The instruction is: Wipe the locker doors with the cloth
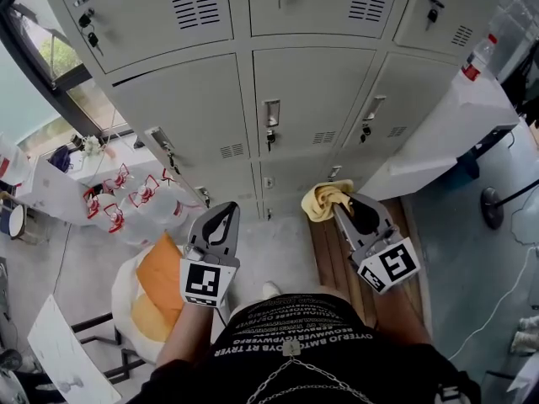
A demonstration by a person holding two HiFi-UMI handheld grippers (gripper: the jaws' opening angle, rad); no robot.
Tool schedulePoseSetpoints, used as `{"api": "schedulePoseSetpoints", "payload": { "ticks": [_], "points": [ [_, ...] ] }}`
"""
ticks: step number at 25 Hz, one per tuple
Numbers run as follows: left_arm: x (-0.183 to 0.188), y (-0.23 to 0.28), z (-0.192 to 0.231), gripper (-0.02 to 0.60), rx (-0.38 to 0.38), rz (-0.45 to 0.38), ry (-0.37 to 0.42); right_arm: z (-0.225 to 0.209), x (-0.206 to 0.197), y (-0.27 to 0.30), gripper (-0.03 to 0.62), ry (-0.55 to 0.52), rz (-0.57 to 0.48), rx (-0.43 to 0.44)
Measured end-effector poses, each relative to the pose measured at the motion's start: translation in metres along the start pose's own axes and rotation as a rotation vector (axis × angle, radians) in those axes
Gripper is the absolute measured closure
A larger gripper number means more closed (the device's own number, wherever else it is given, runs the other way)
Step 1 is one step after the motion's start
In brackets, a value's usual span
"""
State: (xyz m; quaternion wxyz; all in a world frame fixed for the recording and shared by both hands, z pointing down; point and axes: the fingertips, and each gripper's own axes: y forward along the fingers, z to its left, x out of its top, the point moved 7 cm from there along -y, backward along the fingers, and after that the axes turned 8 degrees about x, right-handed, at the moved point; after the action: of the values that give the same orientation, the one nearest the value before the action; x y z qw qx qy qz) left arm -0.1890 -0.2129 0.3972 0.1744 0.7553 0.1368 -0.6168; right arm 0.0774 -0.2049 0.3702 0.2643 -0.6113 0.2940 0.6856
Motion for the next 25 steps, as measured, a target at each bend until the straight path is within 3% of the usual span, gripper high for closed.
{"api": "schedulePoseSetpoints", "payload": {
  "ticks": [13,25],
  "points": [
    [-0.009,-0.001,0.019,0.577,0.036,-0.008,-0.053,-0.001,0.018,0.030,0.539,-0.022,-0.018,0.024],
    [-0.006,0.044,0.027,0.577,0.061,0.004,-0.048,-0.044,0.024,0.074,0.539,-0.033,-0.057,0.097]
  ]
}}
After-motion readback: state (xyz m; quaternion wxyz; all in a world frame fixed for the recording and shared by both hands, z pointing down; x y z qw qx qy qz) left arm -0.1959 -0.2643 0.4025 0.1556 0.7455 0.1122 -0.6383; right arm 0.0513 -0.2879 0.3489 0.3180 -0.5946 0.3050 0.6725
